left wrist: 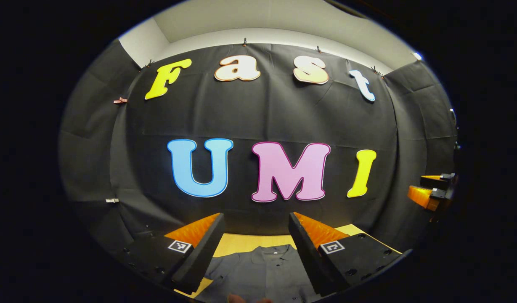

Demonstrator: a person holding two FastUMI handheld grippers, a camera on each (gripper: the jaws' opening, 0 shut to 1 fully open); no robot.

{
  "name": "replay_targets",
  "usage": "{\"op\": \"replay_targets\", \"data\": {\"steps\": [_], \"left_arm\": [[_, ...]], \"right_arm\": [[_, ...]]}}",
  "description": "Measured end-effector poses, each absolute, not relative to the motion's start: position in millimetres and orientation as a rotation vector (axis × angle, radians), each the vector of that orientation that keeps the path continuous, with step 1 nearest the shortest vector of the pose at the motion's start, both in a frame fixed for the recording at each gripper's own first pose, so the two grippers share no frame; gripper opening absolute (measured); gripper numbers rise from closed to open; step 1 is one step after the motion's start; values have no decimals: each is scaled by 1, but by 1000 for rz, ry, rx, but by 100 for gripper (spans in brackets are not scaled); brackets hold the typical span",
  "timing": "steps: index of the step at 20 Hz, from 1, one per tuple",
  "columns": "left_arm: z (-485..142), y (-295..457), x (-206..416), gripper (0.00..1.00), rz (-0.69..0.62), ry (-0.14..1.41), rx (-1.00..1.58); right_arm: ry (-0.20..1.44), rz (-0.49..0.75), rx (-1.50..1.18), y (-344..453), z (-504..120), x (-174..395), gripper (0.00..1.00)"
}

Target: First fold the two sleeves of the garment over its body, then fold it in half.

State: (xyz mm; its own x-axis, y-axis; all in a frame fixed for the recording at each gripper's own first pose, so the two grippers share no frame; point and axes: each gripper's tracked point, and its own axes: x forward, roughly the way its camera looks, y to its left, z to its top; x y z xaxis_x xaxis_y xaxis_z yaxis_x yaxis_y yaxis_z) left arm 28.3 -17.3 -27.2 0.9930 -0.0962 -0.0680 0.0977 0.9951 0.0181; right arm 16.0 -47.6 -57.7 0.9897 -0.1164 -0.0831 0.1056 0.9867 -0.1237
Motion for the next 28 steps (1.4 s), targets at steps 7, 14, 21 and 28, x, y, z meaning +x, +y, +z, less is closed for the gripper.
{"op": "replay_targets", "data": {"steps": [7,14,21,28], "left_arm": [[-46,-16,19,95,-62,96,61],[-57,-2,12,95,0,157,115],[-72,7,16,95,67,210,122],[-84,8,27,95,97,252,111]], "right_arm": [[248,-123,-192,-112,-179,39,98],[486,-179,-120,-174,-321,53,98],[692,-172,-129,-205,-428,41,97],[788,-228,-117,-231,-482,41,97]]}}
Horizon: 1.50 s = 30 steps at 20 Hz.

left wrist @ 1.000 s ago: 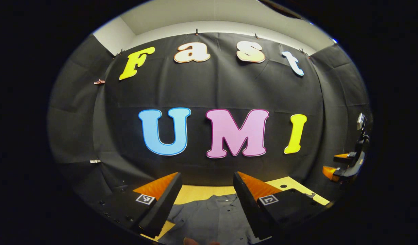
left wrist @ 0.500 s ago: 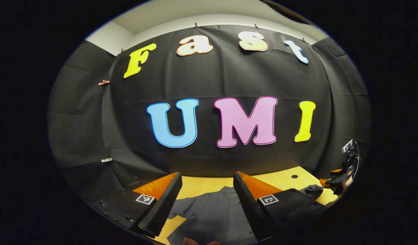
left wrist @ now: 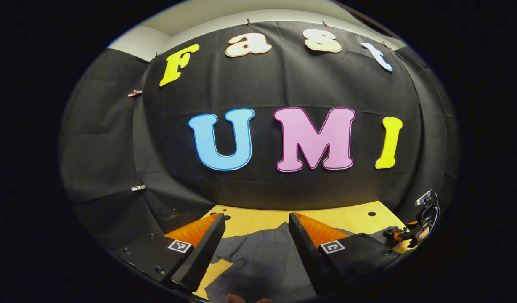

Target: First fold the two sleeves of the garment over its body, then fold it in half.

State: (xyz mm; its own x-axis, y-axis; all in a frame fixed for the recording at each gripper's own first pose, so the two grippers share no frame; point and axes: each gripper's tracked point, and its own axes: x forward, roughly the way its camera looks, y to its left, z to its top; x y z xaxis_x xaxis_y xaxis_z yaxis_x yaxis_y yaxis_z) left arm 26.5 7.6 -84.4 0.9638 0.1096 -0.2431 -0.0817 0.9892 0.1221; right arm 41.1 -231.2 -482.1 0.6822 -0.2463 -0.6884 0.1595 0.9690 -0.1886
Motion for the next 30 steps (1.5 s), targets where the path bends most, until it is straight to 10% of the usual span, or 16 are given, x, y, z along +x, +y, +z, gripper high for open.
{"op": "replay_targets", "data": {"steps": [9,13,15,17,30], "left_arm": [[-95,12,32,98,131,282,153],[-97,16,30,98,147,282,151],[-96,20,29,98,152,279,146],[-97,26,28,98,155,276,143],[-88,109,22,98,134,226,95]], "right_arm": [[853,-253,33,-242,-517,47,96],[864,-216,89,-236,-522,48,73],[860,-231,68,-239,-519,50,25],[850,-256,104,-237,-513,55,6],[524,-261,73,-169,-306,75,5]]}}
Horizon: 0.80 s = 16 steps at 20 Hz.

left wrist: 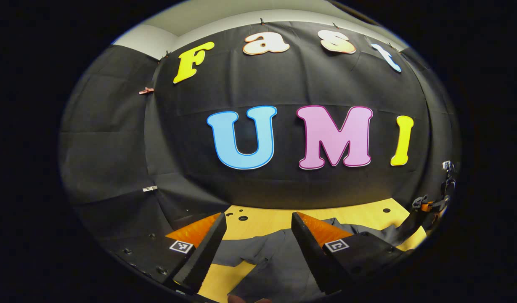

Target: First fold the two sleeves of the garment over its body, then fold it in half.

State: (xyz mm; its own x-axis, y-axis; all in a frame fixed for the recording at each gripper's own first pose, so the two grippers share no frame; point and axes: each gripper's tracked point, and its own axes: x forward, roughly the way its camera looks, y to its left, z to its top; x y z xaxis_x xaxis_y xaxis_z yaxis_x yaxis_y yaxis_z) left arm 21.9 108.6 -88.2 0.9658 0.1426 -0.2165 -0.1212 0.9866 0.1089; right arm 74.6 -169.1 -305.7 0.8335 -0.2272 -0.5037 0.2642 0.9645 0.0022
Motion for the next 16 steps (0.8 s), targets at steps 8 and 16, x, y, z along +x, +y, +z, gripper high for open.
{"op": "replay_targets", "data": {"steps": [8,16], "left_arm": [[-89,181,35,98,114,197,-8],[-105,256,40,98,135,183,34]], "right_arm": [[381,-233,68,-64,-198,101,5],[369,-68,2,87,-183,134,5]]}}
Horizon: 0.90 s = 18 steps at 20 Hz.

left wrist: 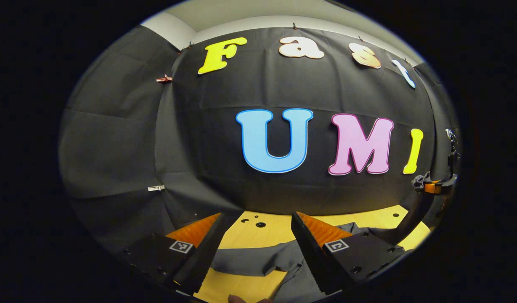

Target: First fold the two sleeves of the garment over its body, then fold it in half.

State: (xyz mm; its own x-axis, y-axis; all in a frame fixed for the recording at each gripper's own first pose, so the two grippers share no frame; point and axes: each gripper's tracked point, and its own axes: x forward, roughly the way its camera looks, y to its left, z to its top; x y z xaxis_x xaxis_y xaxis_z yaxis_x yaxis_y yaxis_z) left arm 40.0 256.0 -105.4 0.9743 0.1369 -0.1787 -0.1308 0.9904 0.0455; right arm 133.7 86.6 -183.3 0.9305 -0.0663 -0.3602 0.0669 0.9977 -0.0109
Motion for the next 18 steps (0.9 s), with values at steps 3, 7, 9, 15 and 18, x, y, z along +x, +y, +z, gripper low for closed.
{"op": "replay_targets", "data": {"steps": [3,7,9,15,18], "left_arm": [[-120,276,43,98,137,207,32],[-129,299,48,98,141,220,40],[-132,306,52,98,146,226,38],[-157,322,62,98,121,253,32],[-184,333,67,98,109,286,30]], "right_arm": [[389,-18,-8,135,-201,144,5],[444,27,-25,186,-244,156,5],[476,44,-44,208,-269,159,5],[575,138,-122,277,-345,156,5],[632,148,-119,300,-387,152,6]]}}
